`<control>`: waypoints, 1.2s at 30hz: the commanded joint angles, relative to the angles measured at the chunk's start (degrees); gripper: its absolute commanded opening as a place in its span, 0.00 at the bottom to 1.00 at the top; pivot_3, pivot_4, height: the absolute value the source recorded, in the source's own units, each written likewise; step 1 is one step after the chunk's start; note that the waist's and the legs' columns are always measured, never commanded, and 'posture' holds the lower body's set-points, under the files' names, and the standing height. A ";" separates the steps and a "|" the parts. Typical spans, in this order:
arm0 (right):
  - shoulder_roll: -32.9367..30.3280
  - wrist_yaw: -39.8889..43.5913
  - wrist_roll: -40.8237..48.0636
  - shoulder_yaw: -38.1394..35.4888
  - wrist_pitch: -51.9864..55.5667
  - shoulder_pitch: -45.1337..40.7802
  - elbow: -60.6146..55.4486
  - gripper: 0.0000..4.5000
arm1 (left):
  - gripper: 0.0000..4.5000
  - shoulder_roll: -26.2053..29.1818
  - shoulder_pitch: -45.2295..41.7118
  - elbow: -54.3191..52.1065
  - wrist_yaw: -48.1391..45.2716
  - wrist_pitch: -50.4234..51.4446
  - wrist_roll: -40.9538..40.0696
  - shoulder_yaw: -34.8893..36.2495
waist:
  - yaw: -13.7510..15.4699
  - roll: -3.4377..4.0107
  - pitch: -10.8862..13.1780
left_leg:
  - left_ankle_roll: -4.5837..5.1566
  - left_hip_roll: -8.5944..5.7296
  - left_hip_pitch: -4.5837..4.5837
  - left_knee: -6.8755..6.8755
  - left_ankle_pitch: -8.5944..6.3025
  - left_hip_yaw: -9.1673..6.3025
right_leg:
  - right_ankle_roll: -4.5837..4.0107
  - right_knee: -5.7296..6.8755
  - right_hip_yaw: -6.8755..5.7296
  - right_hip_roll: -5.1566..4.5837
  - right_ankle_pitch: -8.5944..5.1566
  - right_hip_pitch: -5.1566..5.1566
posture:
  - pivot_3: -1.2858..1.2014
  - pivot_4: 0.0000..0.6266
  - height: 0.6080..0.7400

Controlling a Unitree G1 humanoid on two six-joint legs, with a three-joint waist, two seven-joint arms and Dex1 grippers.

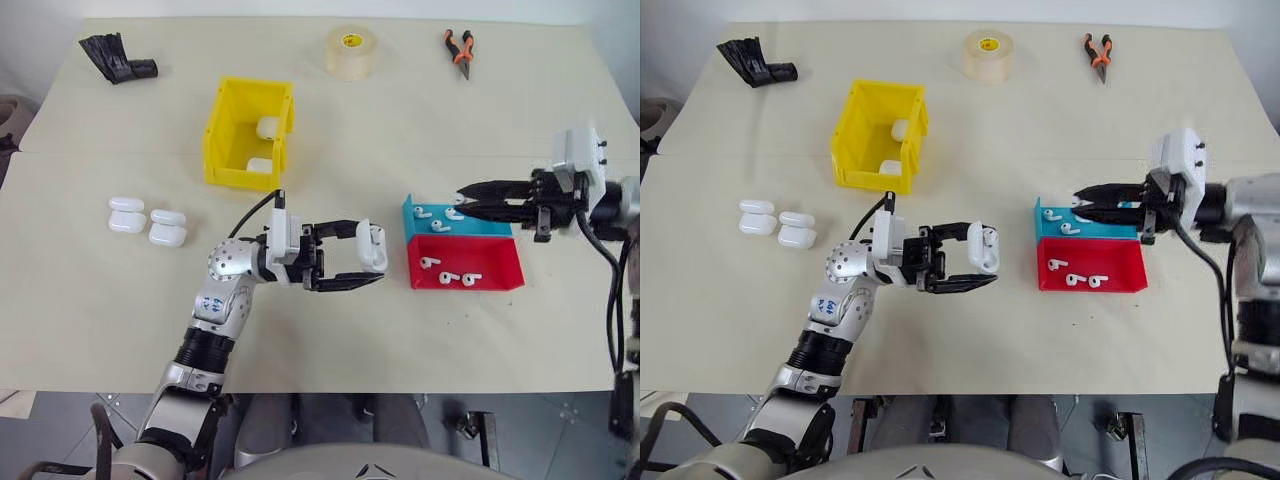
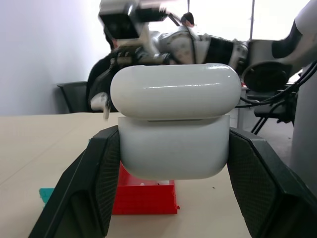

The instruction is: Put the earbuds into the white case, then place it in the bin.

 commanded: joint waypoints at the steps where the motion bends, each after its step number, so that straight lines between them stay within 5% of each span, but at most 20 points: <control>1: 3.03 -8.49 14.17 -5.44 11.17 5.12 -13.06 0.16 | 0.62 -0.50 -0.89 -0.36 -0.66 0.15 -1.32 0.48 | 0.35 0.00 0.00 | 0.00 0.01 0.00 0.01 0.00 -0.02 | 0.00 0.00 -0.01 0.00 0.00 0.00 | 0.52 0.24 1.00; 12: 11.83 -24.04 28.82 -2.26 17.40 13.87 -27.13 0.16 | 0.62 -0.54 -1.56 -0.75 -1.17 2.32 -1.84 0.57 | 0.41 -0.01 0.00 | 0.00 -0.04 0.02 -0.01 0.00 -0.01 | 0.00 0.00 0.00 0.00 0.00 0.01 | 0.52 0.24 1.00; 36: 11.51 -23.38 20.53 4.48 8.42 20.02 -24.71 0.16 | 0.62 -1.44 -1.70 -2.16 -0.83 4.14 -2.22 0.59 | 0.47 -0.01 -0.01 | 0.00 -0.05 0.03 -0.02 0.00 0.00 | 0.00 -0.01 0.01 0.00 0.00 0.02 | 0.52 0.24 1.00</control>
